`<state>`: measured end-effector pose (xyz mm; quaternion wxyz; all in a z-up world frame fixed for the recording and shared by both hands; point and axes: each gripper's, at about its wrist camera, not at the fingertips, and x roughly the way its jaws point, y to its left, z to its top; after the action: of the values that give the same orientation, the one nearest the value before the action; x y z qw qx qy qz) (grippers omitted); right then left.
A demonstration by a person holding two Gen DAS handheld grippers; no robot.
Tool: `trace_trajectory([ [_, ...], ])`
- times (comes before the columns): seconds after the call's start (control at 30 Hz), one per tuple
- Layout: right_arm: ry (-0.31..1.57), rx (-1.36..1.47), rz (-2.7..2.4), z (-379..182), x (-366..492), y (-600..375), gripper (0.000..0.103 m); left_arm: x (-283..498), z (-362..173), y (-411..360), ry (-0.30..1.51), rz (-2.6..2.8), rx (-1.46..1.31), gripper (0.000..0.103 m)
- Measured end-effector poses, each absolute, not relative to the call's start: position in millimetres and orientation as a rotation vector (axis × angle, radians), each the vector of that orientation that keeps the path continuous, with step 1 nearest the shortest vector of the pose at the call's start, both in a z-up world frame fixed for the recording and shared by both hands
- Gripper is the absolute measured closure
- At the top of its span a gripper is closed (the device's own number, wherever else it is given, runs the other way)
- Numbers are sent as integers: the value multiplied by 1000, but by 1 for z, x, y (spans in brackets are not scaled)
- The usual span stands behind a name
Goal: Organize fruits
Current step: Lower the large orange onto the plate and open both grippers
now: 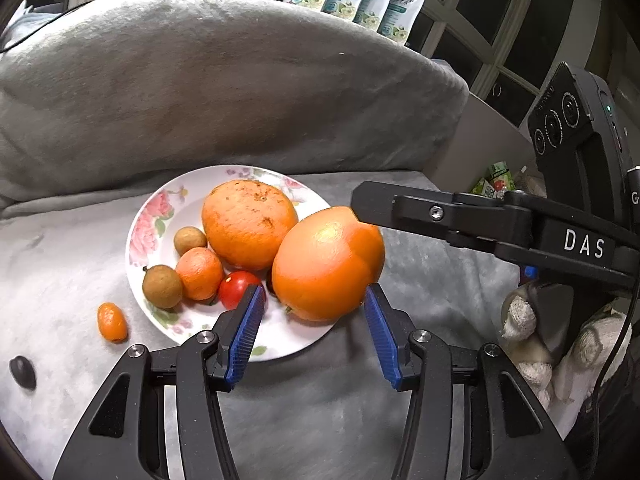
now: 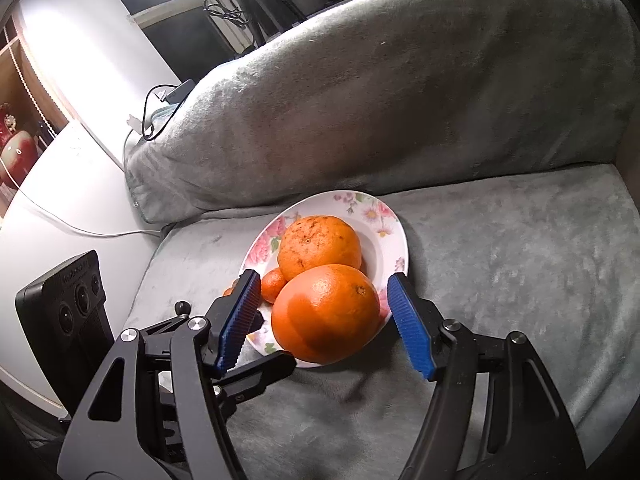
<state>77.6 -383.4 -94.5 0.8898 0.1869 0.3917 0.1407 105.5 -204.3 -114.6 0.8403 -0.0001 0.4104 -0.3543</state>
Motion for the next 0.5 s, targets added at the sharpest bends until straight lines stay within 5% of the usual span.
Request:
trace_trajectory([
  [0.5,771,270,259,-84,66,-367,21,101,-112,-174,835,-702,9,44],
])
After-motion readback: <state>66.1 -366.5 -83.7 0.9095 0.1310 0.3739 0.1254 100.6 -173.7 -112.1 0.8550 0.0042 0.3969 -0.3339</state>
